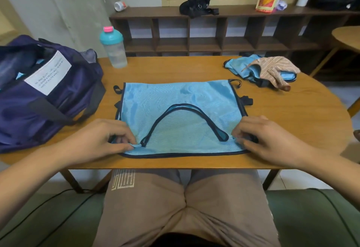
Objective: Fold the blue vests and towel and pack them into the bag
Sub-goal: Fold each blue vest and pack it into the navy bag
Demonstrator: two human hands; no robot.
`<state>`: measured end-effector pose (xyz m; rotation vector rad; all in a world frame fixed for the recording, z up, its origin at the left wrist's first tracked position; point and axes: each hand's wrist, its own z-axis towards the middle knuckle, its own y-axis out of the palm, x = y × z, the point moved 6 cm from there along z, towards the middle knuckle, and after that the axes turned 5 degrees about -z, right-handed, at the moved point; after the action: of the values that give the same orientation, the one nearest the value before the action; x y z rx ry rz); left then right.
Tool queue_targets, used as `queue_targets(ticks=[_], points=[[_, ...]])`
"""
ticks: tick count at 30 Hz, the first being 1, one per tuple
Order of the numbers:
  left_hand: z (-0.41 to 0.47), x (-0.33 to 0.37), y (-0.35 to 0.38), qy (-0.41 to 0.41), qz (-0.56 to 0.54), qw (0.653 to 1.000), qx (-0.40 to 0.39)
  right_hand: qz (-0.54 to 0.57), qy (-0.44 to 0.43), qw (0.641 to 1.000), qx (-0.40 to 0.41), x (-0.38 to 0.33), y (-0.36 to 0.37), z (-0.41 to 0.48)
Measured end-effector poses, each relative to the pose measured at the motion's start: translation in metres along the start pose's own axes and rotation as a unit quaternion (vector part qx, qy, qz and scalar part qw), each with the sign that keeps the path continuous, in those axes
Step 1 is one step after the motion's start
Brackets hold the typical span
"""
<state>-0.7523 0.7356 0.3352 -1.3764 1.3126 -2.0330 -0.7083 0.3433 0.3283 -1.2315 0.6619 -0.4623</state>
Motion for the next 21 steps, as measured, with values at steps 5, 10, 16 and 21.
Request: queue_targets(ticks=[5, 10, 16, 21], points=[[-0.005, -0.005, -0.004, -0.030, -0.003, 0.999, -0.038, -0.037, -0.056, 0.998, 0.003, -0.011, -0.004, -0.006], [-0.003, -0.010, -0.001, -0.100, -0.020, 0.992, -0.068, -0.023, -0.039, 0.997, -0.055, -0.014, 0.006, -0.004], [0.027, -0.003, -0.026, -0.126, -0.007, 0.989, 0.072, -0.021, 0.015, 0.999, 0.028, -0.008, -0.016, 0.032], [0.081, -0.023, -0.026, -0.116, 0.043, 0.974, 0.190, -0.019, 0.133, 0.990, 0.053, 0.018, 0.003, 0.090]])
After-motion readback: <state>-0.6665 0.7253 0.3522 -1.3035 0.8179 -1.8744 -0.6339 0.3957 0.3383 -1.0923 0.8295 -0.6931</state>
